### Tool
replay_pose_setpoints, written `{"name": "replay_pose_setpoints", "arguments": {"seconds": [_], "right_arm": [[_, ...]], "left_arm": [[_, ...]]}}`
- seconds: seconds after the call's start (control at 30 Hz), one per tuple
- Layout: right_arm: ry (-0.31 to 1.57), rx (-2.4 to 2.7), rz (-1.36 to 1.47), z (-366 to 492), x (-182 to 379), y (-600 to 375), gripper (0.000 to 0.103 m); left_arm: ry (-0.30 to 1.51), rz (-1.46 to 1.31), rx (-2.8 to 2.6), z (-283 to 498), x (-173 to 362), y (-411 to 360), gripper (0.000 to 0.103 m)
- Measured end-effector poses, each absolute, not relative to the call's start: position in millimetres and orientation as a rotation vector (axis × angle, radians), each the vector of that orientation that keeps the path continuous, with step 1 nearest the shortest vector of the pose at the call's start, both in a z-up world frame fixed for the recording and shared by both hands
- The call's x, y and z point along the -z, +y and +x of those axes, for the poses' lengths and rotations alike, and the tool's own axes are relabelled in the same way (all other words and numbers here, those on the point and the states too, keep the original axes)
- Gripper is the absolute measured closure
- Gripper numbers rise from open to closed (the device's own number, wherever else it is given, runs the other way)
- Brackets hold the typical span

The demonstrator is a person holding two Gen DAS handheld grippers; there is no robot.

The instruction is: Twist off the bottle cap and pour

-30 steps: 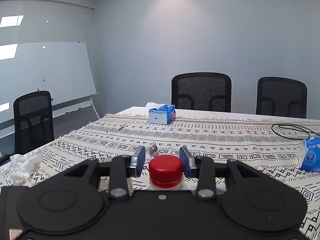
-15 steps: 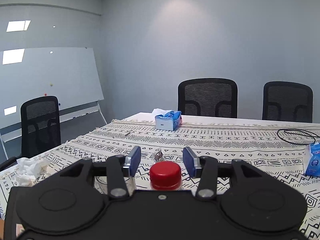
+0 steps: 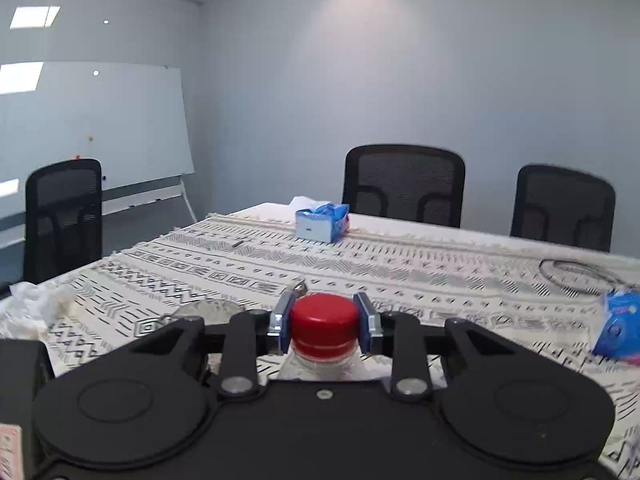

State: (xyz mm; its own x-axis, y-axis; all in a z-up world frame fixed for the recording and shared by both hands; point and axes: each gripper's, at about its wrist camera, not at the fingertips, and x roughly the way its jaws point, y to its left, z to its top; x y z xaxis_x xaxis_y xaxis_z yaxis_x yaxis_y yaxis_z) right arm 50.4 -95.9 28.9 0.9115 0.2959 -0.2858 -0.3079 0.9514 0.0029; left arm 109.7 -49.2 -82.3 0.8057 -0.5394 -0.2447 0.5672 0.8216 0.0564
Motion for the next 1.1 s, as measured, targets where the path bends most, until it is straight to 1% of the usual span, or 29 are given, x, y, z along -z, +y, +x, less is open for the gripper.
{"name": "replay_pose_setpoints", "arguments": {"seconds": [0.33,0.47,0.5,0.53,0.6,0.8,1.0,1.1], "right_arm": [[0.232,-0.622,-0.063,69,-22,-136,0.07],[0.267,-0.628,-0.062,72,-30,-135,0.069],[0.279,-0.603,-0.062,72,-32,-131,0.067],[0.281,-0.571,-0.064,70,-34,-128,0.058],[0.262,-0.449,-0.078,63,-39,-117,0.045],[0.287,-0.198,-0.027,54,-38,-90,0.045],[0.3,-0.104,0.009,54,-33,-84,0.045],[0.308,-0.079,0.021,54,-32,-85,0.048]], "left_arm": [[0.249,0.093,0.628,99,71,-5,0.044],[0.245,0.102,0.626,87,65,16,0.044],[0.242,0.105,0.625,85,64,18,0.044],[0.237,0.111,0.622,81,62,24,0.044],[0.23,0.119,0.618,76,60,29,0.044],[0.23,0.116,0.611,59,50,59,0.044],[0.229,0.118,0.606,46,42,82,0.044],[0.229,0.12,0.603,39,38,97,0.044]]}}
